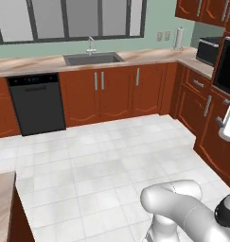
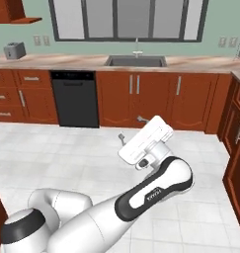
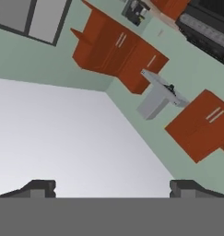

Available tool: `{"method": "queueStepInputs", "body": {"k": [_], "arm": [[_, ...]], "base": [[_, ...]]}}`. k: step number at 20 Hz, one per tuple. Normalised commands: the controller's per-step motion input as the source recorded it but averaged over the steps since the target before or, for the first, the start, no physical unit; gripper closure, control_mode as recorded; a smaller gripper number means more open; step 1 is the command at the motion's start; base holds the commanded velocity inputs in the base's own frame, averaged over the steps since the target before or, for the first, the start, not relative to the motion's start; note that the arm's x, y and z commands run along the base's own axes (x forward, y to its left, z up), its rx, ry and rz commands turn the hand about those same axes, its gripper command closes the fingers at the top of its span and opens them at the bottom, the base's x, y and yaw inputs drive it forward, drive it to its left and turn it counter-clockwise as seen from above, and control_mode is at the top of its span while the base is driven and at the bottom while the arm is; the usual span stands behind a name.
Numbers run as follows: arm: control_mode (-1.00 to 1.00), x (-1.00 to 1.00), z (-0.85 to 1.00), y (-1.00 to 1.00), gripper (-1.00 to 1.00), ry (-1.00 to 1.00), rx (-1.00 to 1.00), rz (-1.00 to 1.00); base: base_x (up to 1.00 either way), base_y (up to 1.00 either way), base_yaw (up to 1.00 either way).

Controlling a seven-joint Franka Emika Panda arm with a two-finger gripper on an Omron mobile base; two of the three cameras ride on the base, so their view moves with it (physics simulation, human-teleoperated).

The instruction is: Retrieve the wine glasses from the counter and place one next to each plate.

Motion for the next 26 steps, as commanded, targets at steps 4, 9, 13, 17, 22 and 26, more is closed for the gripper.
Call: {"method": "queueStepInputs", "body": {"k": [4,9,13,17,22,26], "arm": [[1.0,0.0,0.0,0.0,-1.0,0.0,0.0,0.0],[1.0,0.0,0.0,0.0,-1.0,0.0,0.0,0.0],[1.0,0.0,0.0,0.0,-1.0,0.0,0.0,0.0],[1.0,0.0,0.0,0.0,-1.0,0.0,0.0,0.0],[1.0,0.0,0.0,0.0,-1.0,0.0,0.0,0.0],[1.0,0.0,0.0,0.0,-1.0,0.0,0.0,0.0]], "base": [[1.0,0.25,0.0],[1.0,0.41,0.0],[1.0,0.78,-0.01],[1.0,1.0,-0.11],[1.0,1.0,-0.1],[0.84,1.0,-0.15]]}}
